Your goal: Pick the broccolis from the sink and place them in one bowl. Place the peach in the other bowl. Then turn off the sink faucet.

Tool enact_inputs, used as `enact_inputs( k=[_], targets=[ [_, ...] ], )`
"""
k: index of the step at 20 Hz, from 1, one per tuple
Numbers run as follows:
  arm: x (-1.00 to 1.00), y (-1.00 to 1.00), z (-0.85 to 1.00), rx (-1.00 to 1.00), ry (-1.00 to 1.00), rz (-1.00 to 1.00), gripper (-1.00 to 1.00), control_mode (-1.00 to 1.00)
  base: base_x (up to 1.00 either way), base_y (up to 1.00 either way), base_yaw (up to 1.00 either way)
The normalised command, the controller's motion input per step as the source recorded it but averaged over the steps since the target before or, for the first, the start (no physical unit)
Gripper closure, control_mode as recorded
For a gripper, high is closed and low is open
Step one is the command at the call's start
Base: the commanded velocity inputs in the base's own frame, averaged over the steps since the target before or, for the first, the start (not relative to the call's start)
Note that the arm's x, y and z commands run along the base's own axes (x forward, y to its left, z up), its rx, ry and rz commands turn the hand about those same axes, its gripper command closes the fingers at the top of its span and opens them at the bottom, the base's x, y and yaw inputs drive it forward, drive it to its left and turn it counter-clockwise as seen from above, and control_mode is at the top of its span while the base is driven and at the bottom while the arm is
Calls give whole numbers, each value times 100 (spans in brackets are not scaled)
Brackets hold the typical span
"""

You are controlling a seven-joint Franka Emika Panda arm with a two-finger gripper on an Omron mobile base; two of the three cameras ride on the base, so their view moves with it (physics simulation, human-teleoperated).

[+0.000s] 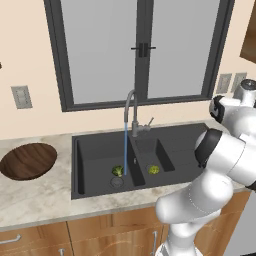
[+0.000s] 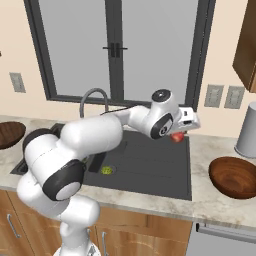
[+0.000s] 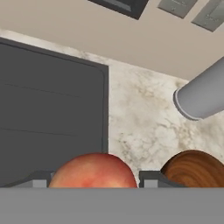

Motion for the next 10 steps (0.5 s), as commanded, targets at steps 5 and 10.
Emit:
enact_inputs(
  k=[5, 10],
  targets=[
    [-25, -17, 0, 0, 3, 0, 100, -100, 0, 0, 0],
    [-9, -20, 0, 0, 7, -5, 100, -100, 0, 0, 0]
  ],
)
